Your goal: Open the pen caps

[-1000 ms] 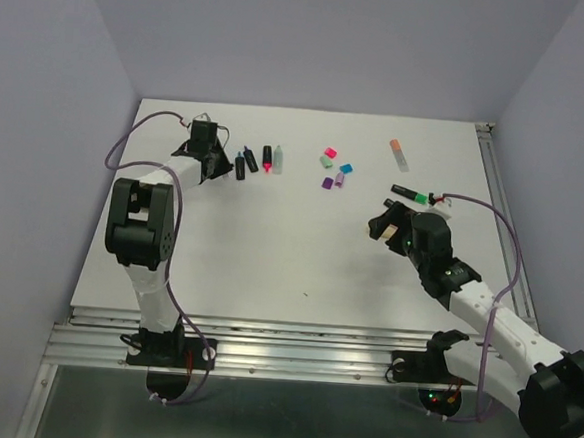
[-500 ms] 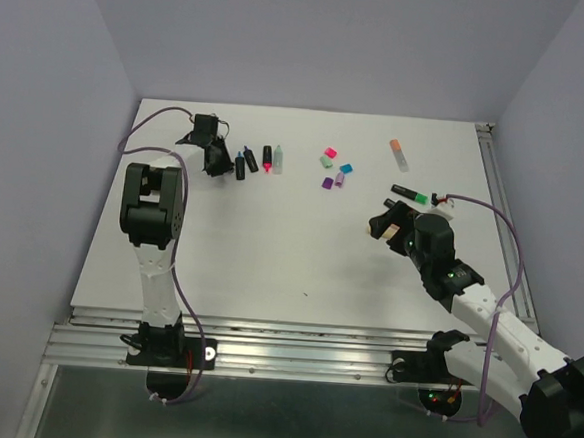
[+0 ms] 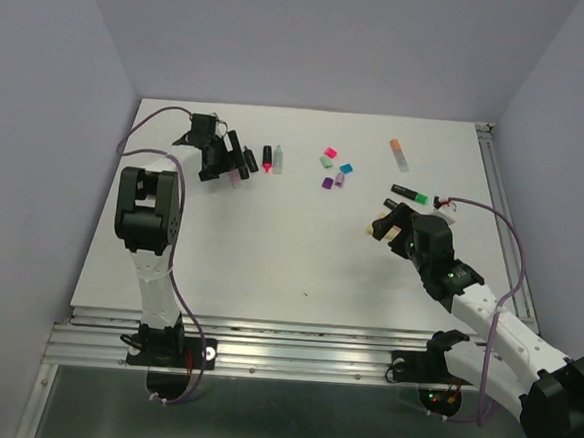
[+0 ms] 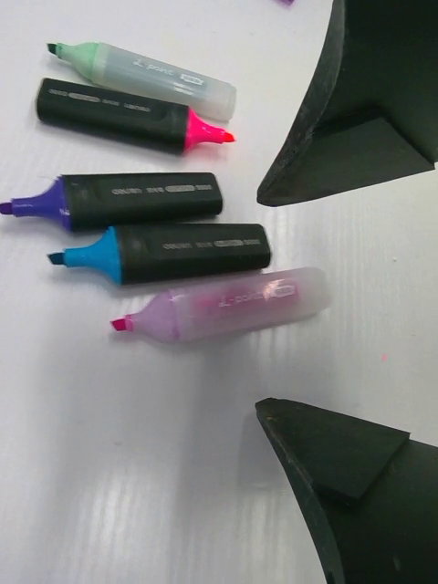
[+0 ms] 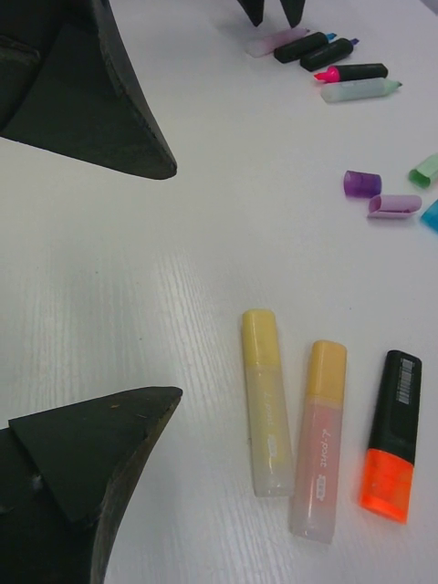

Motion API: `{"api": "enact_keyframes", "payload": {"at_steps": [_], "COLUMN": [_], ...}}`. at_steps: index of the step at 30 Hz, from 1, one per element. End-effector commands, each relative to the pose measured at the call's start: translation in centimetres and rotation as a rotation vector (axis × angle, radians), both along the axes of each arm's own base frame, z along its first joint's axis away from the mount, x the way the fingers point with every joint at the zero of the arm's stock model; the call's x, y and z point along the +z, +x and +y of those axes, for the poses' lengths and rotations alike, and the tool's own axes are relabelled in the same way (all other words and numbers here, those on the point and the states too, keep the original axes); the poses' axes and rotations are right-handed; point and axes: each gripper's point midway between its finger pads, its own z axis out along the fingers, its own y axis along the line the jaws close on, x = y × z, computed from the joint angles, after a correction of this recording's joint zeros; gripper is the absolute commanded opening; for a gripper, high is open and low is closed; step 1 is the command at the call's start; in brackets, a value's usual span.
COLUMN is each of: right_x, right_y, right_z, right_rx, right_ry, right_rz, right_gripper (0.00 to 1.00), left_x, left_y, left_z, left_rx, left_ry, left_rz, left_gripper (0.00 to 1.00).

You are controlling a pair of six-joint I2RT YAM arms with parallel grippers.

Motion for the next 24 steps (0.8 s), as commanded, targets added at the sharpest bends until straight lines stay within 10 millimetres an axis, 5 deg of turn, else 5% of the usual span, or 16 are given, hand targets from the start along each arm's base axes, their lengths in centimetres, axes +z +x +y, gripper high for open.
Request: {"api": "enact_keyframes", "payload": {"at_steps": [1,4,5,7,8,9,13,14,18,21,24], "right_x": [0.3,-0.3,-0.9,-0.7,-1.2,-1.4,-0.9,0.0,0.3,0.3,-1.0], "right_y": [0.0,-0.2,-0.5,-0.3,-0.5,-0.5,0.2,1.0,2.7,3.1,4.0], "right_z": [-0.9,-1.8,-2.2,-2.7,-2.9,-3.1,-2.5,-2.0,1.3,4.1,4.3], "right_rx": [-0.075,-0.143,-0.164,-0.191,-0.199,-0.209,-0.107,-0.065,0.308,0.619,0.71], "right_ry": [0.006,0.006,-0.01,-0.025,-0.048,-0.062,-0.183,-0.209,-0.411,-0.533,-0.621], "right_rz": [0.009,0.05,0.078,0.086,0.115,0.132,0.169,0.146,0.068,0.033,0.104], "right_gripper": [1.0,1.0,1.0,1.0,1.0,1.0,1.0,1.0,1.0,1.0,1.0], "left_x": [6.2,7.2,9.8,9.5,11.9,10.6,11.4,12.4,11.2,11.9,12.8], "left_y": [-1.7,-4.1,-5.1,-7.9,-9.2,-11.2,-15.9,-17.2,-20.9,-21.7,-22.0], "left_z": [0.0,-0.1,-0.4,-1.6,-2.3,-3.5,-5.8,-6.9,-9.0,-8.8,-8.9], "left_rx": [0.008,0.04,0.046,0.038,0.046,0.03,-0.016,-0.053,-0.153,-0.158,-0.169], "left_ry": [-0.024,-0.03,-0.034,-0.016,-0.038,-0.023,-0.052,-0.079,-0.153,-0.154,-0.173], "left_rz": [-0.103,-0.128,-0.191,-0.198,-0.259,-0.244,-0.307,-0.339,-0.326,-0.359,-0.392], "left_gripper": [0.99,0.99,0.99,0.99,0.99,0.99,0.99,0.99,0.99,0.99,0.99]}}
